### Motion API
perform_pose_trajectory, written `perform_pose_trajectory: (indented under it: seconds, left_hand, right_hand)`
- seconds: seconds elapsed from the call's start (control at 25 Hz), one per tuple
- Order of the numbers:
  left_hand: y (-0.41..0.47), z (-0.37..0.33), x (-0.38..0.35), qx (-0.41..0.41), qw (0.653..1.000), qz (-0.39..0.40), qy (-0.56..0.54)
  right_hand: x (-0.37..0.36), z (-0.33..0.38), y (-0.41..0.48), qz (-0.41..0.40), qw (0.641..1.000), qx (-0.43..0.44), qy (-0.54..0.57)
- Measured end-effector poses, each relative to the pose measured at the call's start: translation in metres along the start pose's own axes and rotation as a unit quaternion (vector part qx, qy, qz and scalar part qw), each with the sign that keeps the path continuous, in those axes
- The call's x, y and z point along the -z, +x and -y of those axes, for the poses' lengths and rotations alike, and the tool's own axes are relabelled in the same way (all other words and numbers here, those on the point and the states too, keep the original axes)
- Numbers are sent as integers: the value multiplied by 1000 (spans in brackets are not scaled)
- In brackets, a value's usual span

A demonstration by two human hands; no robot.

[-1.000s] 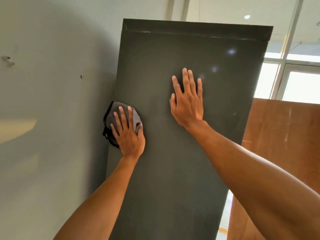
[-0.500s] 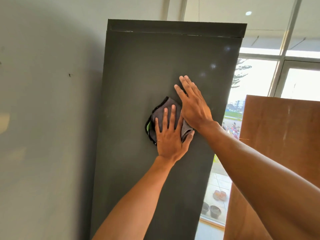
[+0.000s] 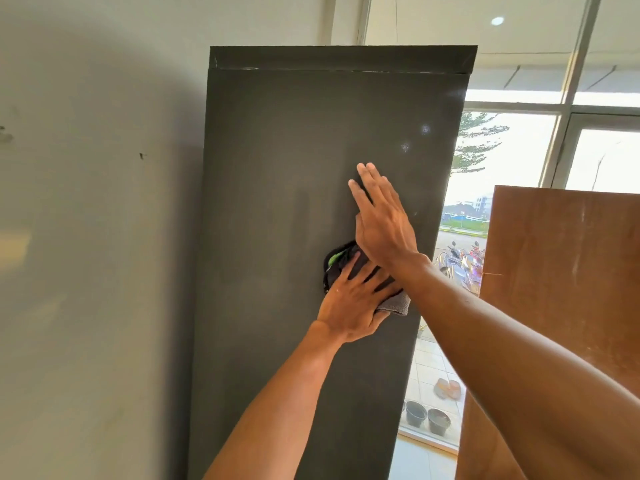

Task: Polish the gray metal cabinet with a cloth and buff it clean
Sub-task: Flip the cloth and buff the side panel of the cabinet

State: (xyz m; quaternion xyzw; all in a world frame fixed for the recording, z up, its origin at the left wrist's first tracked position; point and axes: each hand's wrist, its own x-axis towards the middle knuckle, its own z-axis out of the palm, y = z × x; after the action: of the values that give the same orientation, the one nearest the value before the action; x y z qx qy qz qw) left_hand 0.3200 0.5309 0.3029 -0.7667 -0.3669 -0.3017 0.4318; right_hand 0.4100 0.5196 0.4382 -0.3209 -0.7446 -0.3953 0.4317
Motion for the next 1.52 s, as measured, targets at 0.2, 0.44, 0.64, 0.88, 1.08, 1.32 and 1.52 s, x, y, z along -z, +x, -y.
perform_pose_trajectory:
  seconds: [0.2, 0.44, 0.64, 0.88, 1.08, 1.32, 1.52]
  left_hand:
    - [-40, 47, -8, 71, 996, -58, -20]
    - [-96, 133, -18, 205, 974, -87, -42]
    - [-127, 180, -27, 348, 930, -98, -66]
    - [-114, 144, -38, 585, 778, -154, -173]
    - [-111, 86, -46, 580, 785, -127, -176]
    - [-70, -16, -39, 439, 881, -93, -152]
    - [-81, -62, -55, 274, 956, -62, -89]
  right_hand:
    - [-16, 29, 0, -19, 997, -78, -19]
    - [-53, 73, 3, -43, 986, -142, -80]
    - [-84, 104, 8, -17, 988, -109, -110]
    - [-87, 102, -2, 42, 992, -15, -121]
    - [-67, 80, -21, 63, 989, 6, -136]
    - [-37, 49, -52, 74, 988, 8, -138]
    - [-15, 23, -85, 85, 986, 27, -142]
